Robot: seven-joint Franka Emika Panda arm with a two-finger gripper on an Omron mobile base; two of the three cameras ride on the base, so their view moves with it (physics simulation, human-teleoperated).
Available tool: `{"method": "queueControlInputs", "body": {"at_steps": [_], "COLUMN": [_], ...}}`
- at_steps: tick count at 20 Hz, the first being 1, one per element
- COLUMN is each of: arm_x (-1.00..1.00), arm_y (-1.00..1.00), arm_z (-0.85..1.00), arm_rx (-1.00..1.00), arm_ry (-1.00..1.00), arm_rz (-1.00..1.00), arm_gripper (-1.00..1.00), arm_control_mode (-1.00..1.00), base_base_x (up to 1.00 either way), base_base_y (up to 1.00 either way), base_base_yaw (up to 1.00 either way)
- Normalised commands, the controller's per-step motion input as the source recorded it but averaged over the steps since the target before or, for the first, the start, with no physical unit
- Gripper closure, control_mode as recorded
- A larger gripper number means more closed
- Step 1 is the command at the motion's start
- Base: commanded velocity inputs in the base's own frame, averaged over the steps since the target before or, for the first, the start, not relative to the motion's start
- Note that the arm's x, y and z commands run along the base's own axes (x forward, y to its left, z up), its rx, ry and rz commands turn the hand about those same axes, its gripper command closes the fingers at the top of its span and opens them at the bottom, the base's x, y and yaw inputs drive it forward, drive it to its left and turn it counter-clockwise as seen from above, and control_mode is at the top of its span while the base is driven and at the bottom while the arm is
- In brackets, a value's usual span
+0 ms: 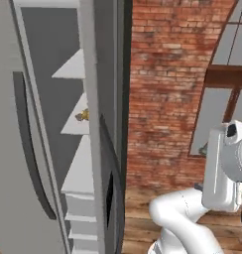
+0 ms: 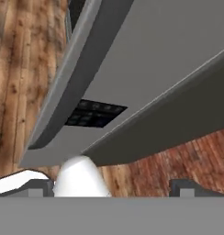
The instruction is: Take the potato and fish from the highest rack and move them to the second highest rack where the carrot and garlic are located, to maximize freezer space. Close the freezer door after rearranging.
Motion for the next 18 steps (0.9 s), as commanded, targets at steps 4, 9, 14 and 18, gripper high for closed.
{"method": "queueControlInputs", "body": {"at_steps": [4, 9, 14, 18], "arm_x": [0.00, 0.00, 0.02, -0.11], "arm_y": [0.00, 0.00, 0.10, 0.33], "arm_z": [0.00, 0.00, 0.00, 0.00], "arm_rx": [0.00, 0.00, 0.00, 0.00], "arm_ry": [0.00, 0.00, 0.00, -0.07], "arm_rz": [0.00, 0.00, 0.08, 0.14], "arm_gripper": [-1.00, -1.00, -1.00, -1.00], "arm_control_mode": [1.00, 1.00, -1.00, -1.00], "base_base_x": [0.35, 0.46, 0.15, 0.00], "base_base_y": [0.36, 0.04, 0.14, 0.00], "base_base_yaw": [0.39, 0.31, 0.14, 0.00]}}
